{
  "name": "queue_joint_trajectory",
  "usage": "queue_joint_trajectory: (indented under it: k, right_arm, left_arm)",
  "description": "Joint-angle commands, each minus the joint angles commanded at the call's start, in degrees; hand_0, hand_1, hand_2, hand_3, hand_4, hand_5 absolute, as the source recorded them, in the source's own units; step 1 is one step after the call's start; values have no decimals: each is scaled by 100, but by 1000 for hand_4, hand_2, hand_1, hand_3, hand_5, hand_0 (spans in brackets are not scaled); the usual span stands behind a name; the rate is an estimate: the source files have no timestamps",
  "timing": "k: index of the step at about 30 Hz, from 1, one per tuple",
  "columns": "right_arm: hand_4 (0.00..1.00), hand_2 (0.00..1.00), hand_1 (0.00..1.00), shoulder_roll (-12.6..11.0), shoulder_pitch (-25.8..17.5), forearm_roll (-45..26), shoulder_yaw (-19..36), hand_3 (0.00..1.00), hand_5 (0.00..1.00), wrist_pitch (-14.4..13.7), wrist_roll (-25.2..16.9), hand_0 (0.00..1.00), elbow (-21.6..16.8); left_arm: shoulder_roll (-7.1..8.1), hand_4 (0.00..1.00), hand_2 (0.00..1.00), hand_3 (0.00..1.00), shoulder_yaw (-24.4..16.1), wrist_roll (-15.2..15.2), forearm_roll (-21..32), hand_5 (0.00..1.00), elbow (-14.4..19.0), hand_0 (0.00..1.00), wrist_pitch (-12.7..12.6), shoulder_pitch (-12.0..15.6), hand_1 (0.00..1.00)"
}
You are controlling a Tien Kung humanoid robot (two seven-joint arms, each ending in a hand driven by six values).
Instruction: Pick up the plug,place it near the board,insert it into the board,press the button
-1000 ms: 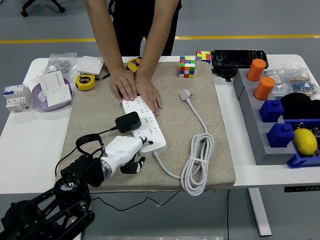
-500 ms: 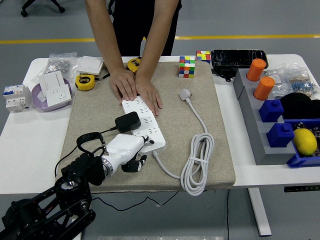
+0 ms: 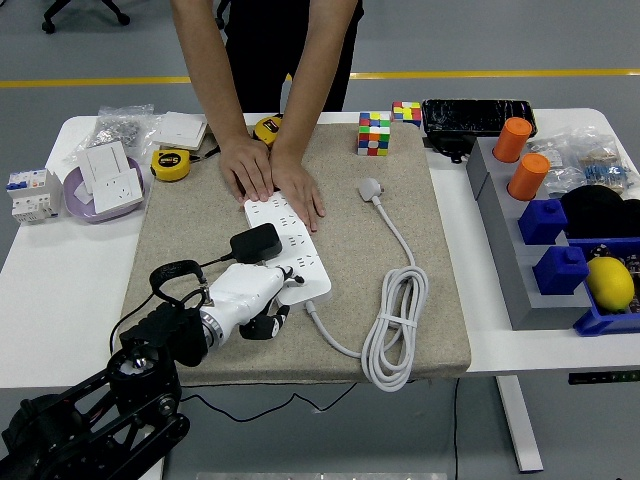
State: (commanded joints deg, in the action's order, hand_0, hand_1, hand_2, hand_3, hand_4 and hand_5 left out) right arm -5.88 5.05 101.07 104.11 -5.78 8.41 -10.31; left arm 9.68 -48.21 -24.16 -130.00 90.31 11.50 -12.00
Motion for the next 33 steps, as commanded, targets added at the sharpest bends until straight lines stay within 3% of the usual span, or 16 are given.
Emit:
queue_joint_trajectory:
  k: [8,12,20,33]
  right_arm:
    - [998,823,849,1,17,-23,-24,847,998,-3,-6,860,0]
    - [998,823,848,1,10,-3,-9,847,998,-1,-1,860,0]
    - [998,823,848,-5,-5,5,-23,847,998,3,-2,860,0]
    - [998,823,848,-6,-7,-17,-56,847,998,4,-4,858,0]
  left_arm:
    - [-13,423,151,801,71,39,0,74,-86,146,-54,4,23]
    - [-88,428,151,795,69,64,0,69,-224,140,-79,55,23]
    - [-53,427,151,785,39,85,0,67,-53,136,-126,37,23]
    - [-56,433,151,779,-20,93,0,57,-48,137,-145,23,23]
